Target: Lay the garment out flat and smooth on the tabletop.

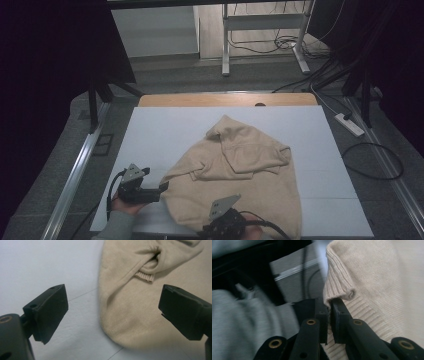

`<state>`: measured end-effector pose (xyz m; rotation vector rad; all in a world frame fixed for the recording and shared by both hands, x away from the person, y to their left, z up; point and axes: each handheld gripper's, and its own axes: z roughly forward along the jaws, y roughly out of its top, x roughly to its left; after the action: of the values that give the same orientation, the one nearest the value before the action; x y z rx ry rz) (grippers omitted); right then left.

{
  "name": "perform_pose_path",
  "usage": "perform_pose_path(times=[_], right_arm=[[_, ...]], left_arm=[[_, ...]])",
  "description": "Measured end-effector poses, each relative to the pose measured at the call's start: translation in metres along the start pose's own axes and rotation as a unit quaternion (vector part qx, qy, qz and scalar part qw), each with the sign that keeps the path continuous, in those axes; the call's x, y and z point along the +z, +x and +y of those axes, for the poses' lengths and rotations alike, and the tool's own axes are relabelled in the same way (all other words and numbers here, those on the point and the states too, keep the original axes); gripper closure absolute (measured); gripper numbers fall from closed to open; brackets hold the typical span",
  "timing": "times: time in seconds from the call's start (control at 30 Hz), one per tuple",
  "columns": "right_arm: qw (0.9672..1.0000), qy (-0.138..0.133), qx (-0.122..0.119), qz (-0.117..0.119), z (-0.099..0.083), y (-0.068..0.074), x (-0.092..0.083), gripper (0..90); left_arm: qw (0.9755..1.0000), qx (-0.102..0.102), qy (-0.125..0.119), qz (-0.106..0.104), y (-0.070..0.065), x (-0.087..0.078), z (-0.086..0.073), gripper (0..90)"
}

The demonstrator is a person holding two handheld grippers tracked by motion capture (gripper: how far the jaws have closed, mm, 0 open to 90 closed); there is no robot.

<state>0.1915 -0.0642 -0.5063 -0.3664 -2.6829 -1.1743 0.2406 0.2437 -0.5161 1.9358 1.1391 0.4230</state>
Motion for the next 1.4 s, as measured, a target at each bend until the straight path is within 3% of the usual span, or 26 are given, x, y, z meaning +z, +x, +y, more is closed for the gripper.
perform_pose_path(times=[0.2,0.33,0.4,0.47,0.53,0.6,0.67,0.77,1.07,1.4], right_arm=[[0.9978,0.032,-0.033,0.047,0.001,0.032,0.022,83.0],[0.9965,0.040,-0.055,0.050,0.000,0.042,0.030,65.9],[0.9971,0.033,-0.063,0.027,0.001,0.039,0.025,60.8],[0.9988,0.015,-0.046,0.011,0.003,0.029,0.014,60.6],[0.9989,0.001,-0.040,-0.022,0.003,0.017,0.001,58.7],[0.9974,-0.006,-0.036,-0.062,0.002,0.004,-0.011,57.1],[0.9938,-0.012,-0.035,-0.105,-0.002,-0.011,-0.022,56.2],[0.9891,-0.017,-0.018,-0.145,-0.009,-0.031,-0.036,55.3],[0.9811,-0.009,0.024,-0.192,-0.024,-0.070,-0.062,49.5],[0.9744,-0.020,0.045,-0.219,-0.021,-0.091,-0.086,46.1]], left_arm=[[1.0000,0.002,0.004,-0.002,-0.001,0.002,0.000,8.8],[0.9999,0.005,0.008,-0.004,-0.001,0.003,-0.001,8.8],[0.9999,0.003,0.010,-0.004,-0.001,0.004,-0.001,8.8],[0.9999,0.004,0.012,-0.005,-0.001,0.005,-0.001,8.8],[0.9999,0.007,0.014,-0.007,-0.002,0.006,-0.001,8.8],[0.9998,0.008,0.016,-0.008,-0.003,0.006,-0.001,8.8],[0.9998,0.009,0.018,-0.009,-0.004,0.007,-0.001,8.9],[0.9997,0.013,0.021,-0.009,-0.004,0.008,-0.001,8.8],[0.9995,0.016,0.025,-0.013,-0.006,0.009,-0.002,8.9],[0.9992,0.021,0.030,-0.014,-0.008,0.011,-0.002,8.9]])
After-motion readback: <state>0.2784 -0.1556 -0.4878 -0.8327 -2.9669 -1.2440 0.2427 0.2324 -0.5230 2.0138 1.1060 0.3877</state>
